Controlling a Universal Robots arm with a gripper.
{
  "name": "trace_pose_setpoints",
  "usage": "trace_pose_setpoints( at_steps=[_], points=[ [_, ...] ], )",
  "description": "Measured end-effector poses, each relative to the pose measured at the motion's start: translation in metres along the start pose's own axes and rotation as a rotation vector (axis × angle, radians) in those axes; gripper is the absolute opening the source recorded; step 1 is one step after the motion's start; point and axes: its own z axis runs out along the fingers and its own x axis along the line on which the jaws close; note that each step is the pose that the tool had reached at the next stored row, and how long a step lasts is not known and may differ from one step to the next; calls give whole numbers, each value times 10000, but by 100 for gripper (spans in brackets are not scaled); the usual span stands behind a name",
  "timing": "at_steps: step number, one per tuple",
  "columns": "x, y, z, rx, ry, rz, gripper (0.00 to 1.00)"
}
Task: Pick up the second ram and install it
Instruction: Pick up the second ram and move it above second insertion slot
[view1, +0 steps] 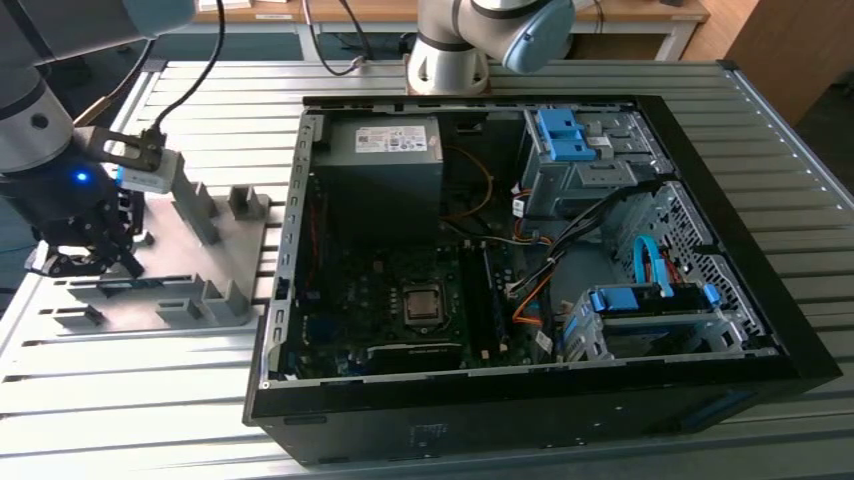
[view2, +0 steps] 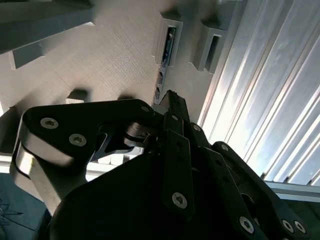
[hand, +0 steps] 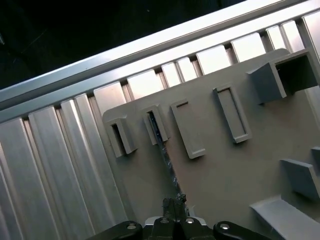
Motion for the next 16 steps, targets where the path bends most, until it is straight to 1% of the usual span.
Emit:
trace_pose_setpoints(
  at_steps=[16],
  points=[
    [0, 0, 0, 62, 3, -1685, 10]
  ],
)
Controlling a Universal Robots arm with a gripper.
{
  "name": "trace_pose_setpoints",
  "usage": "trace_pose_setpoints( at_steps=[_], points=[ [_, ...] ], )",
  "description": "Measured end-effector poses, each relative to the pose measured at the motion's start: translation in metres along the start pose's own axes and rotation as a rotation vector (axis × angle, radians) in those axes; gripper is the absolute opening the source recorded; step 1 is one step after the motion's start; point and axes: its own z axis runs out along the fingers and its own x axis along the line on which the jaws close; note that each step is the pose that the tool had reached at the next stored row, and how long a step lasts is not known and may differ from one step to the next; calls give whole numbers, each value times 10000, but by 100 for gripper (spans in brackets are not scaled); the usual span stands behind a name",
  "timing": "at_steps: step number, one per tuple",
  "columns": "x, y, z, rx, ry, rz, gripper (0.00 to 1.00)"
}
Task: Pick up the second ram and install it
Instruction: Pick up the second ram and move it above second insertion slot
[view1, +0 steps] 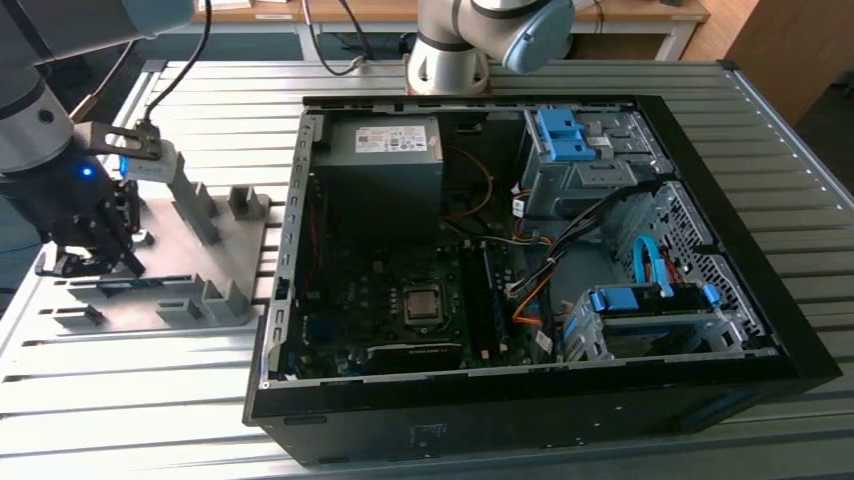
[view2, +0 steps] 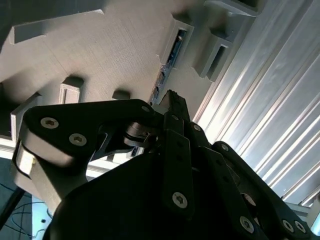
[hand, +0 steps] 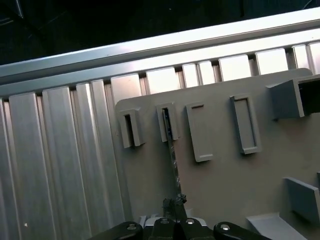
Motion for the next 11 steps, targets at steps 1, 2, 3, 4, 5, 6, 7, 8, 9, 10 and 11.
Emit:
trace_pose_setpoints(
  at_steps=[1, 2, 3, 4, 5, 6, 7, 8, 9, 10, 11],
  points=[
    [0, 0, 0, 4, 0, -105, 10],
    [0, 0, 0, 8, 0, -214, 10],
    [0, 0, 0, 12, 0, -317, 10],
    [0, 0, 0, 15, 1, -421, 10],
    [0, 0, 0, 19, 0, -524, 10],
    [0, 0, 0, 23, 1, -626, 10],
    [0, 0, 0, 27, 1, -730, 10],
    [0, 0, 0, 30, 1, -833, 10],
    [0, 0, 0, 35, 2, -944, 10],
    [0, 0, 0, 38, 2, -1049, 10],
    [0, 0, 0, 42, 2, -1151, 10]
  ],
)
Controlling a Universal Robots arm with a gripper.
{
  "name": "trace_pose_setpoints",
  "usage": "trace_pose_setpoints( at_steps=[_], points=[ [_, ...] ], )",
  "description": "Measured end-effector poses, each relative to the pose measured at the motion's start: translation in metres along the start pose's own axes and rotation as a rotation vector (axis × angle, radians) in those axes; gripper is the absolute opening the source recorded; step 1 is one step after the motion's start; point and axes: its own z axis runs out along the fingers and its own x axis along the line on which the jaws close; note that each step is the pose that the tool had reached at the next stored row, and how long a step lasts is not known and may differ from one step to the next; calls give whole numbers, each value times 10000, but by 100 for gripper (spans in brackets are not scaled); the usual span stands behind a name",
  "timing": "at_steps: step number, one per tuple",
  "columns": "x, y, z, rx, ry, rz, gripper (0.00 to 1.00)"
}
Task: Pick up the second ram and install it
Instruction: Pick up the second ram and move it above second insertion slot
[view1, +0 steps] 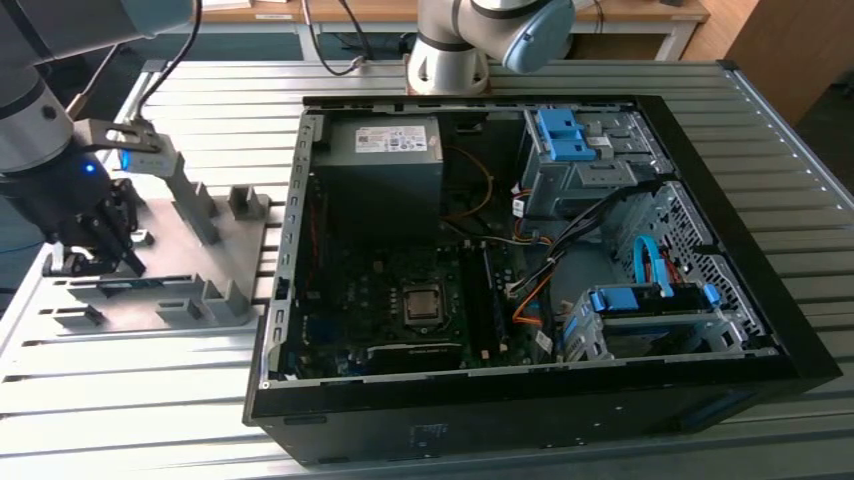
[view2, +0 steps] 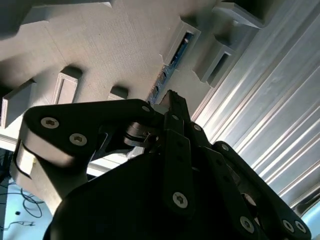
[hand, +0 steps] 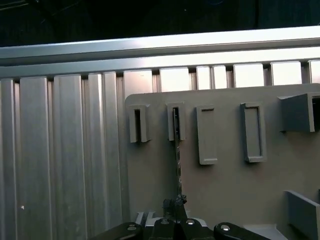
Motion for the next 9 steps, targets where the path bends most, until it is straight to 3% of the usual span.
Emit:
trace_pose_setpoints(
  at_steps=[9],
  points=[
    [0, 0, 0, 34, 2, -930, 10]
  ],
)
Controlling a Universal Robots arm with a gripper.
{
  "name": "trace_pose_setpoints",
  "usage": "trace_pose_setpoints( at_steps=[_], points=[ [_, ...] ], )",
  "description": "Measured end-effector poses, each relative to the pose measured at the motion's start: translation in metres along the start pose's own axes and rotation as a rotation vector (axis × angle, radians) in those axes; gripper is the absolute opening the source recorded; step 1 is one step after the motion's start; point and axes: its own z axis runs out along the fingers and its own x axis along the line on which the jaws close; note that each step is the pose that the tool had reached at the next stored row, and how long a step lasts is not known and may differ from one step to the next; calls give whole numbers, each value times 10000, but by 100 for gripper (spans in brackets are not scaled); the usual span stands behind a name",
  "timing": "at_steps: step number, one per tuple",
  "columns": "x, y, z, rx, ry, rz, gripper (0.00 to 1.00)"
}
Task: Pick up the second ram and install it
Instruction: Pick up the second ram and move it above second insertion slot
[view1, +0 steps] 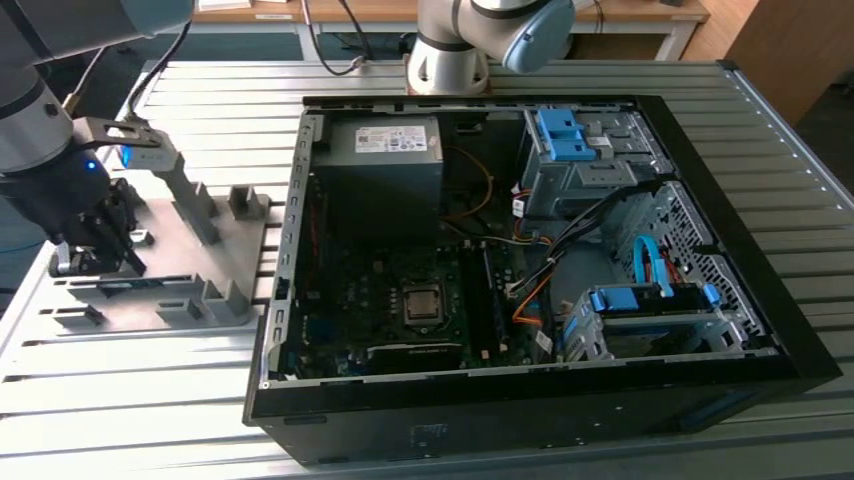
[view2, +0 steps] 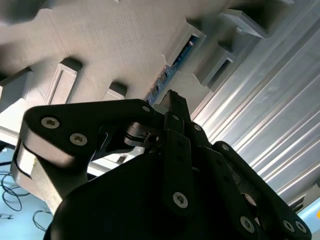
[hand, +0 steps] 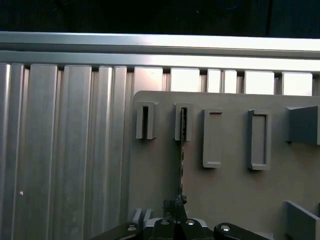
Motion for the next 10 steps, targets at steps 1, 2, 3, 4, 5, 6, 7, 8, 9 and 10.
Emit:
trace_pose_setpoints(
  at_steps=[1, 2, 3, 4, 5, 6, 7, 8, 9, 10],
  points=[
    [0, 0, 0, 4, 0, -97, 10],
    [0, 0, 0, 7, -3, -172, 10],
    [0, 1, -1, 6, -35, -174, 10],
    [0, 2, 0, 15, -158, -175, 10],
    [0, 2, 1, 24, -337, -175, 10],
    [0, 6, 0, 33, -517, -172, 10],
    [0, 11, 1, 41, -680, -161, 10],
    [-1, 16, 2, 44, -752, -133, 10],
    [-1, 20, 4, 45, -761, -85, 10],
    [-1, 24, 6, 44, -761, -34, 10]
  ],
)
